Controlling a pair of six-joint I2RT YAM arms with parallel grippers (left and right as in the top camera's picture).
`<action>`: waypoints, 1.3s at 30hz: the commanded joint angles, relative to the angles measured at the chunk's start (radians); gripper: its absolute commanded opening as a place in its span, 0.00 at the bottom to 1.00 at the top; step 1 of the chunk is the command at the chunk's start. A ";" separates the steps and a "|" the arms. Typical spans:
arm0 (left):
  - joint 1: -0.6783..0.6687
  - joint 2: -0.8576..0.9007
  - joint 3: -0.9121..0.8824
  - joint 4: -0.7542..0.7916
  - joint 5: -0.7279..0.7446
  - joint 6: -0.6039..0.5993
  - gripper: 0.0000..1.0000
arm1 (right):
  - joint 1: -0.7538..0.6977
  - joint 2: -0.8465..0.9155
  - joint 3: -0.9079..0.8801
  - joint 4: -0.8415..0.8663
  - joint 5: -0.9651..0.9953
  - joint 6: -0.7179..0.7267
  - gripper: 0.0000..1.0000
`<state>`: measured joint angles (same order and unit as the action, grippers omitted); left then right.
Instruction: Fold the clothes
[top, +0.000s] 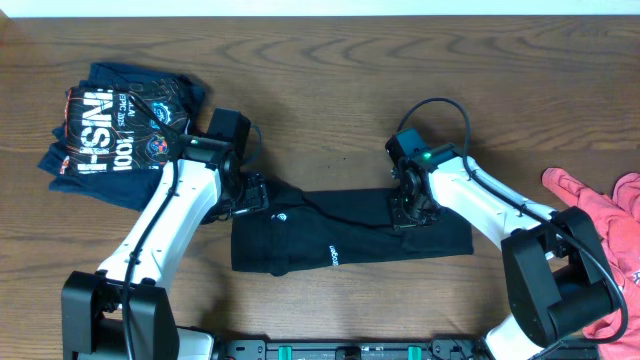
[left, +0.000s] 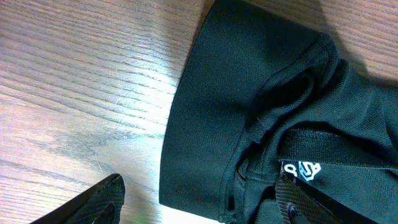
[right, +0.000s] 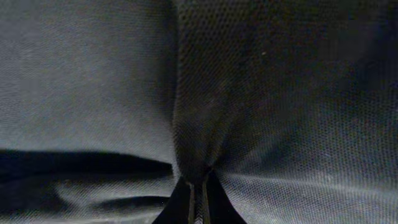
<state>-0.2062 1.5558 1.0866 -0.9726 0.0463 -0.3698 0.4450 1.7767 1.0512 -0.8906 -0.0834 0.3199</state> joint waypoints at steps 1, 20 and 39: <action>0.005 -0.008 -0.005 -0.006 -0.001 -0.008 0.79 | 0.027 0.007 -0.004 0.008 -0.111 -0.072 0.01; 0.005 -0.008 -0.005 -0.006 -0.001 -0.008 0.79 | 0.035 -0.014 0.059 -0.043 -0.196 -0.116 0.01; 0.005 -0.008 -0.005 -0.003 -0.001 -0.008 0.79 | 0.123 -0.023 0.076 -0.041 -0.216 -0.089 0.33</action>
<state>-0.2062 1.5558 1.0866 -0.9718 0.0463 -0.3698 0.5594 1.7752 1.1103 -0.9272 -0.2890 0.2283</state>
